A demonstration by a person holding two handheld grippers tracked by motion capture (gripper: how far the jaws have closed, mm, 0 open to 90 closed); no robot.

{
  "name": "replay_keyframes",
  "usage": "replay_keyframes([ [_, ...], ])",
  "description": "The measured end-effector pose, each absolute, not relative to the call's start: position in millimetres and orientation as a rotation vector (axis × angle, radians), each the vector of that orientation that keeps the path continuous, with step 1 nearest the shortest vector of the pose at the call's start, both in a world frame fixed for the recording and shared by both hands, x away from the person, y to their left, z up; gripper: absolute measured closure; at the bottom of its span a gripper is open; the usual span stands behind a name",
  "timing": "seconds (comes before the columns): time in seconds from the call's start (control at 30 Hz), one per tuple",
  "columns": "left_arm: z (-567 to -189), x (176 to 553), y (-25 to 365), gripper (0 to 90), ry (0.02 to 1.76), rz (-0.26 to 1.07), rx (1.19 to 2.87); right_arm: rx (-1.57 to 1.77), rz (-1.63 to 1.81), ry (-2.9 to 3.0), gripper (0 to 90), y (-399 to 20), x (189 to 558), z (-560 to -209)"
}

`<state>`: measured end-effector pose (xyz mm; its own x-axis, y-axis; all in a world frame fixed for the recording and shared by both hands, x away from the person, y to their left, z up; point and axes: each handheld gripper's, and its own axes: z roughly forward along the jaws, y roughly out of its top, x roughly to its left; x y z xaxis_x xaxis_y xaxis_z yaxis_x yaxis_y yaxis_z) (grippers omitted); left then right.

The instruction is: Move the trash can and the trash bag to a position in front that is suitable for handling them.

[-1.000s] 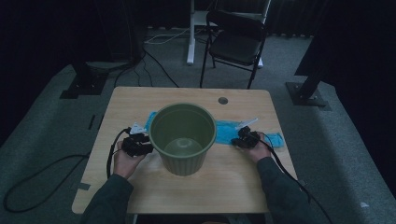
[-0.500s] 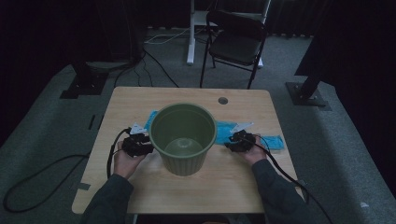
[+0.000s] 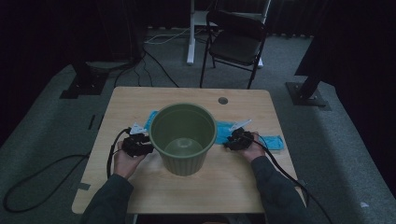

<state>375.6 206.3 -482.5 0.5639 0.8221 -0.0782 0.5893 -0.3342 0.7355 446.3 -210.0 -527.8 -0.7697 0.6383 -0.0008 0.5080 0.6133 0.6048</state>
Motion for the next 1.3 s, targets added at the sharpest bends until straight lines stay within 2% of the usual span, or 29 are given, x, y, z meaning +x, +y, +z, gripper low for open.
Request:
replay_keyframes([
  [0.1,-482.5,375.6,206.5,52.4,1.126,0.399,2.054,0.968,0.851,2.622,82.5,-210.6,449.5,-525.8],
  [0.17,-482.4,375.4,206.8,52.4,1.125,0.397,2.053,0.974,0.829,2.624,88.1,-211.9,448.9,-524.9],
  [0.8,-482.9,375.9,207.3,52.5,1.130,0.387,2.043,1.004,0.737,2.672,88.9,-261.2,373.1,-520.6],
  [0.87,-483.0,375.9,206.6,52.5,1.127,0.386,2.043,1.024,0.750,2.668,86.0,-265.2,369.6,-520.0],
  [0.97,-483.0,375.6,205.2,52.5,1.120,0.381,2.046,1.006,0.854,2.647,67.9,-264.0,367.9,-514.3],
  [1.07,-483.0,374.9,204.1,52.5,1.113,0.379,2.051,0.954,0.932,2.624,55.5,-251.8,371.1,-504.8],
  [1.2,-483.0,373.7,203.3,52.5,1.102,0.375,2.059,0.912,0.977,2.617,49.2,-230.5,384.1,-497.8],
  [1.3,-483.1,373.1,202.8,52.5,1.097,0.376,2.061,0.910,0.993,2.612,49.2,-217.3,396.3,-498.9],
])
